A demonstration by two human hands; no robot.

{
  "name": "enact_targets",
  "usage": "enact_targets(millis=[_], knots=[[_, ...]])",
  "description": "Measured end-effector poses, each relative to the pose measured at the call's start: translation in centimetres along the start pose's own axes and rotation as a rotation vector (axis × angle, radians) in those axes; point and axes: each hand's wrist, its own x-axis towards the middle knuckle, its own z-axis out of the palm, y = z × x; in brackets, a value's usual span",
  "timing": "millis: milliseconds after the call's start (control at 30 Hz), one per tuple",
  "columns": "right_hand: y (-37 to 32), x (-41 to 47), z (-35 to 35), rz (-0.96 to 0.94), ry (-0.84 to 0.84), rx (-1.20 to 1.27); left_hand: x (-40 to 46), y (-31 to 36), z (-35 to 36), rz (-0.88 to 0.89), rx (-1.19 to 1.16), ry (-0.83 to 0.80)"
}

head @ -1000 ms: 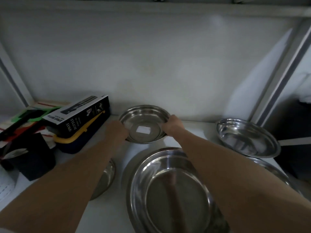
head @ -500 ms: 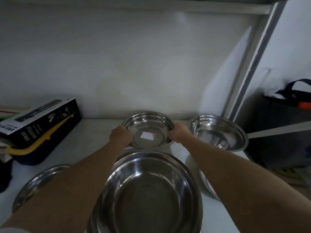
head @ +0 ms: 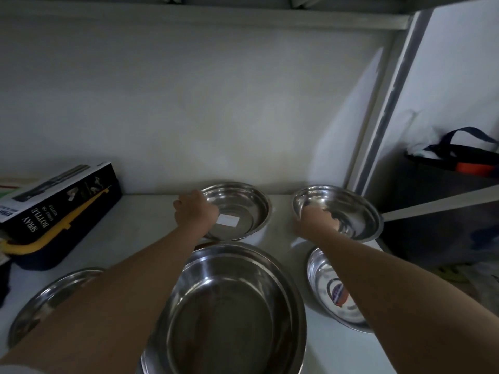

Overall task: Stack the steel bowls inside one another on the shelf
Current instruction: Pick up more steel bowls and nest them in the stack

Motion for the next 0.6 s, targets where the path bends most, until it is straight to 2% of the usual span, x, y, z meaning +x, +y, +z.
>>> enact_targets(millis=[133,300,433,533,600], knots=[[-0.1,-0.4,0.2,-0.081,0.102,-0.207,-0.4,0.8,0.3,0.040,-0.006,-0.020],[-0.4,-1.0,-1.3,-0.189,0.249,-0.247,-1.2,1.4,-0.2,0.183,-0.033,0.015],[-1.9,-2.0,-2.8,-0.363,0.376,-0.180,-2.4,2.9,-1.7,0.183,-0.367,-0.177],[-4.3,-2.9,-3.3,-0.545,0.452,-0.130,-2.7,4.1,-3.0,0.040,-0.731,-0.344],[-6.1,-3.8,-3.4,-0.698,0.476,-0.142,-2.7,4.2,-3.9,-0.043,-0.905,-0.384]])
